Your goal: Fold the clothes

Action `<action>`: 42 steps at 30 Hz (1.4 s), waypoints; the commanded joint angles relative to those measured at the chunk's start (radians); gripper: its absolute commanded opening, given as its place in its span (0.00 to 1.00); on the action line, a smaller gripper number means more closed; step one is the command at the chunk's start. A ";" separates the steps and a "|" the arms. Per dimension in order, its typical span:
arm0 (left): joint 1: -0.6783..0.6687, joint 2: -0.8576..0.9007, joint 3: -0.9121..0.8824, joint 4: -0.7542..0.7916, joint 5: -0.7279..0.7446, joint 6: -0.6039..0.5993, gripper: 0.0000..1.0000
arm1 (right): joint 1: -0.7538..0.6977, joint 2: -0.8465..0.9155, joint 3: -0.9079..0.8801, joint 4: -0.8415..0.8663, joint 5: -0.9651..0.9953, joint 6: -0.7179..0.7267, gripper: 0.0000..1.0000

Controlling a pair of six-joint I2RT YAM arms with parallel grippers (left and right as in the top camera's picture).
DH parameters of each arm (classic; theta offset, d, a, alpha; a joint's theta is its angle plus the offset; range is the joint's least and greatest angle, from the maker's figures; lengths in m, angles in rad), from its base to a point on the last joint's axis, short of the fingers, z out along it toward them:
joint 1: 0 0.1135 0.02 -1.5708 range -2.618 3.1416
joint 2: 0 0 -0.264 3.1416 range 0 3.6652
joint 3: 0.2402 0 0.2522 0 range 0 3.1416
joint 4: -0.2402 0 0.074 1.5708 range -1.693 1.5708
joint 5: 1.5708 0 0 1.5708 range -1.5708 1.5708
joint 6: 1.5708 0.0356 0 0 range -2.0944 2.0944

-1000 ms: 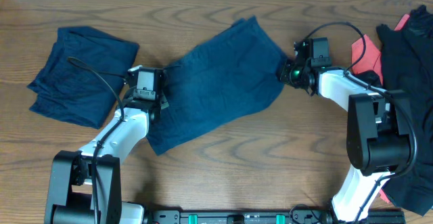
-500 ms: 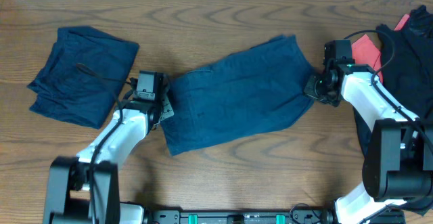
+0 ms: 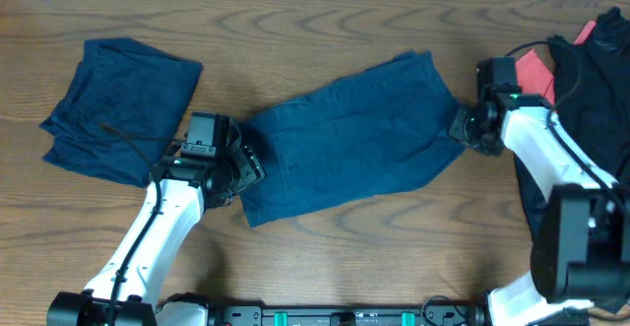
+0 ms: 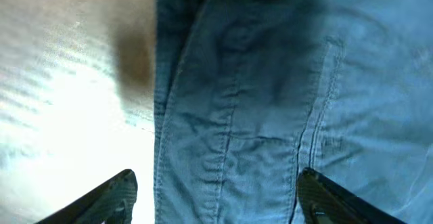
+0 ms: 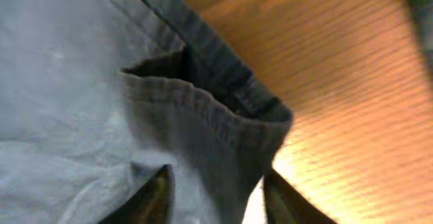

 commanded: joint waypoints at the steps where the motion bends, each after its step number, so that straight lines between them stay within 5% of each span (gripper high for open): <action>1: 0.006 0.015 -0.026 0.003 -0.050 -0.170 0.80 | -0.021 -0.117 0.002 0.002 0.015 -0.035 0.61; 10: 0.007 0.119 -0.028 0.079 -0.096 -0.173 0.81 | -0.021 -0.307 0.002 0.006 -0.020 -0.063 0.58; 20: 0.008 0.247 -0.030 0.149 -0.066 -0.172 0.79 | -0.019 -0.326 0.002 0.003 -0.045 -0.069 0.49; 23: 0.008 0.268 -0.030 0.164 -0.023 -0.164 0.69 | -0.015 -0.325 0.002 0.003 -0.076 -0.070 0.43; 32: 0.010 0.268 -0.030 0.129 0.057 -0.090 0.06 | 0.047 -0.295 0.002 0.003 -0.076 -0.100 0.38; 38: 0.026 0.200 0.011 -0.002 0.118 -0.013 0.06 | 0.106 -0.225 0.002 0.006 -0.133 -0.139 0.27; 42: 0.044 0.101 0.083 -0.136 0.118 0.019 0.06 | 0.169 -0.149 0.002 0.024 -0.221 -0.187 0.01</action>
